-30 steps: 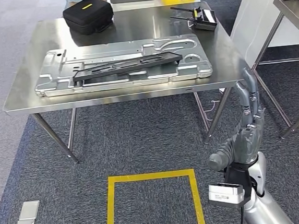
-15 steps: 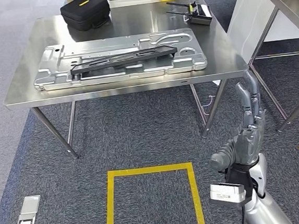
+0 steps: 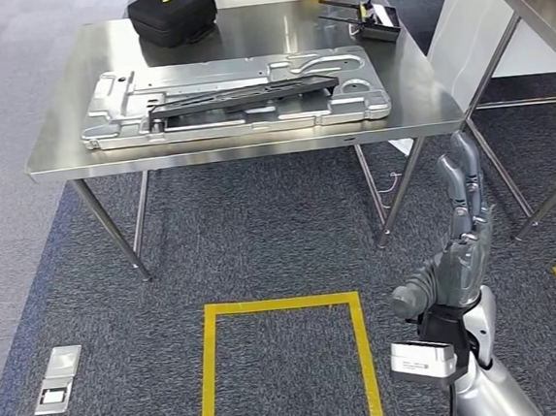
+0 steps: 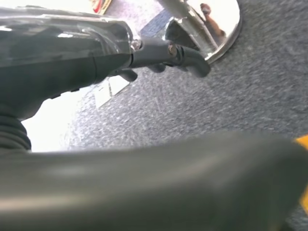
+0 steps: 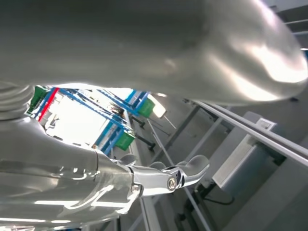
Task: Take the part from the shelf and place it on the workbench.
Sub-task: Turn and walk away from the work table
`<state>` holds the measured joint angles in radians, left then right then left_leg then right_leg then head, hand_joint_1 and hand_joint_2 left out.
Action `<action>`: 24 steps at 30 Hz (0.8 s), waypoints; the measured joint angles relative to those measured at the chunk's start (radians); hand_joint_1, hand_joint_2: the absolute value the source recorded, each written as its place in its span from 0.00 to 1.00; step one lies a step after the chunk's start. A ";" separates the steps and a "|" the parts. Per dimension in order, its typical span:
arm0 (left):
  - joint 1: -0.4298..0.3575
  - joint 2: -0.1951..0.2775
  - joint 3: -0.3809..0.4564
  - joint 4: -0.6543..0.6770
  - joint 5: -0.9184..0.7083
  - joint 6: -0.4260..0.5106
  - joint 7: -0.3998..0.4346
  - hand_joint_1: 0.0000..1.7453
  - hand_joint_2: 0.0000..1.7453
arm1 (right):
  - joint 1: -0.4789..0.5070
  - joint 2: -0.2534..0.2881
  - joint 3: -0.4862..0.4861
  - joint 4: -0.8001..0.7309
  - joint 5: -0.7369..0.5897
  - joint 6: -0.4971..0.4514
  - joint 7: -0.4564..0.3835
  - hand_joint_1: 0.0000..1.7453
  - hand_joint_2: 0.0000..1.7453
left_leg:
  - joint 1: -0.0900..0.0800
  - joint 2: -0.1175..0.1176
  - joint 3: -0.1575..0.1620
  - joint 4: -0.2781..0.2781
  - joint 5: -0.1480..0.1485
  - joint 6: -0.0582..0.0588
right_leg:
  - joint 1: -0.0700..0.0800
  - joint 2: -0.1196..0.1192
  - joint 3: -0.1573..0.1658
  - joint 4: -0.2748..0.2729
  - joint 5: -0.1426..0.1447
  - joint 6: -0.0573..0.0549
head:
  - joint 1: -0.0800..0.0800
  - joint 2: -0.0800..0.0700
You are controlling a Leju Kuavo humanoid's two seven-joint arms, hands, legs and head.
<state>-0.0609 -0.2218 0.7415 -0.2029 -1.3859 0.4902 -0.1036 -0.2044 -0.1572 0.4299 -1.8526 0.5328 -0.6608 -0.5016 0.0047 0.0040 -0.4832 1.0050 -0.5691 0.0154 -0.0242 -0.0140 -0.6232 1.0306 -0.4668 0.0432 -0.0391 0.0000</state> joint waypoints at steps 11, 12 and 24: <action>-0.002 -0.001 0.000 0.000 -0.008 0.000 0.002 0.00 0.00 | 0.011 0.000 -0.007 0.012 -0.008 0.003 0.000 0.00 0.00 | -0.018 0.011 -0.126 0.010 0.096 0.028 | 0.010 0.007 0.142 0.048 -0.115 -0.012 | 0.003 0.000; -0.002 -0.001 -0.001 0.000 -0.009 0.000 0.002 0.00 0.00 | 0.013 0.001 -0.007 0.016 -0.012 0.009 0.003 0.00 0.00 | -0.020 0.011 -0.129 0.012 0.102 0.024 | 0.014 0.007 0.178 -0.010 -0.119 -0.018 | 0.002 0.000; -0.001 -0.001 -0.007 0.000 -0.029 -0.010 0.028 0.00 1.00 | 0.048 0.148 -0.062 0.954 -0.238 0.350 0.288 0.00 1.00 | -0.005 -0.001 -0.164 0.206 0.007 -0.029 | 0.011 -0.014 0.144 -0.059 -0.088 -0.049 | 0.001 0.000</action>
<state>-0.0616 -0.2228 0.7348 -0.2029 -1.4151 0.4804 -0.0759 -0.1565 -0.0093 0.3677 -0.8983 0.2950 -0.3111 -0.2141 -0.0002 0.0030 -0.6474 1.2113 -0.5621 -0.0133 -0.0135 -0.0276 -0.4794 0.9719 -0.5545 -0.0053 -0.0380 0.0000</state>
